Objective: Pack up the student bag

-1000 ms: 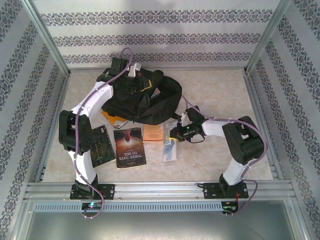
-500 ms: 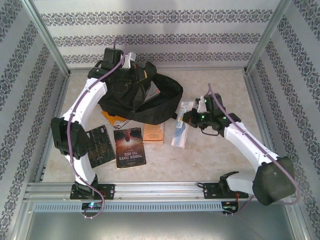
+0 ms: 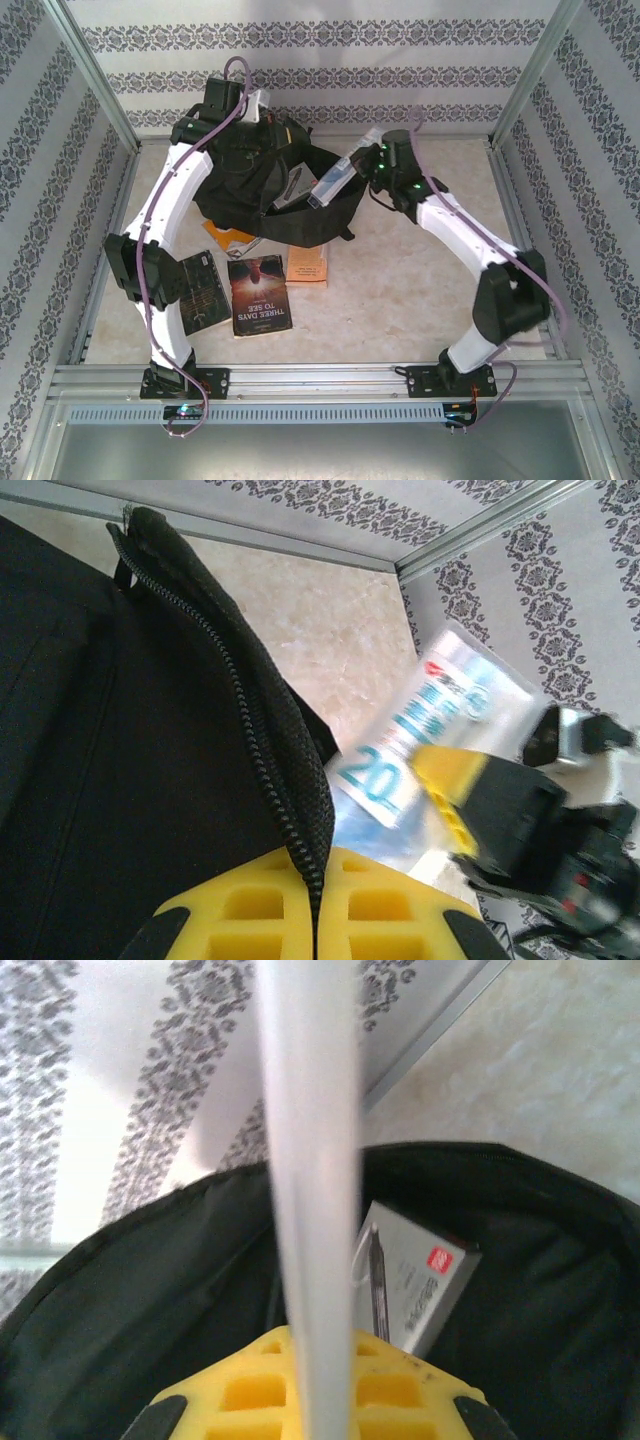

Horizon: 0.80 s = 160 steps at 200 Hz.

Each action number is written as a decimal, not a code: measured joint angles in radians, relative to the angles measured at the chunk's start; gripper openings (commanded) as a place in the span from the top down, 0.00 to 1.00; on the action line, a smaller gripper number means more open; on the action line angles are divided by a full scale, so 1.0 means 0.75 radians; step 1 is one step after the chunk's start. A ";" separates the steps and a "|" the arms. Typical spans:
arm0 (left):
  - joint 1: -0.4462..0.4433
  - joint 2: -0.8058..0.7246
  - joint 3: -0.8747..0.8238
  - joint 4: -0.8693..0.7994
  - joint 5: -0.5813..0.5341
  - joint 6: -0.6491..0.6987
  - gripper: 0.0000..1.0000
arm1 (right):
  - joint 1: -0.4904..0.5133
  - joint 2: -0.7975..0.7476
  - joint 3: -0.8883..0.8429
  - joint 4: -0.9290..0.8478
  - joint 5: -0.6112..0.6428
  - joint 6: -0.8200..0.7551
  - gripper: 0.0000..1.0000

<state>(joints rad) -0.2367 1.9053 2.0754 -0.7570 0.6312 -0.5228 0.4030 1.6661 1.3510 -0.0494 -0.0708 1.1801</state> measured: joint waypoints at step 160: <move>0.064 0.220 0.304 -0.093 0.082 -0.116 1.00 | 0.296 0.674 0.486 0.193 0.114 0.341 0.19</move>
<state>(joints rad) -0.1886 2.0705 2.3035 -0.8268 0.6930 -0.6102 0.6247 2.1719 1.7157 0.0956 0.0147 1.4357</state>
